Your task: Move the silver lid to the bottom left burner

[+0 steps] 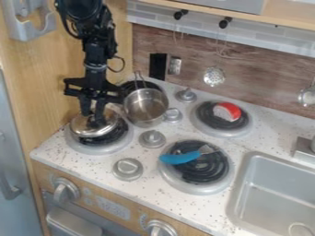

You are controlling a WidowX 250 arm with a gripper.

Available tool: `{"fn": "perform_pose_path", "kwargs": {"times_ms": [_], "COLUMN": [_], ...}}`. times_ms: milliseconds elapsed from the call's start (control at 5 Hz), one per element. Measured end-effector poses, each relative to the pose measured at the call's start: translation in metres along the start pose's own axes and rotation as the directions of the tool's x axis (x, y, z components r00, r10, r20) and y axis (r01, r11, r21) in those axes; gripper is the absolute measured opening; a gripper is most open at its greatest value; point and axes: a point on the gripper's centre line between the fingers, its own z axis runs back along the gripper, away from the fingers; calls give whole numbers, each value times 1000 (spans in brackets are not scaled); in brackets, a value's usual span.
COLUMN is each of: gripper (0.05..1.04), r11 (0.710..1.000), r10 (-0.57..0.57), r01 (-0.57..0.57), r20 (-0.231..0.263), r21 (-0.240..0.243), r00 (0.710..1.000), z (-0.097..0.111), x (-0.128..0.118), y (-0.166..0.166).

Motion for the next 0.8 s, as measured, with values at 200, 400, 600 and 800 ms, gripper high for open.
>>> {"fn": "perform_pose_path", "kwargs": {"times_ms": [200,400,600,800], "gripper": [211,211,211,276], "r11": [999,999,999,999], "r10": [-20,-31,-35,-49], "r01": [20,33,36,50], "r20": [-14,-44,-49,-55], "r21": [26,38,31,8], "r00": [1000,999,998,997], "z": [-15,-25,-27,-27], "x": [4,7,11,10], "y": [-3,-4,-6,-11]}}
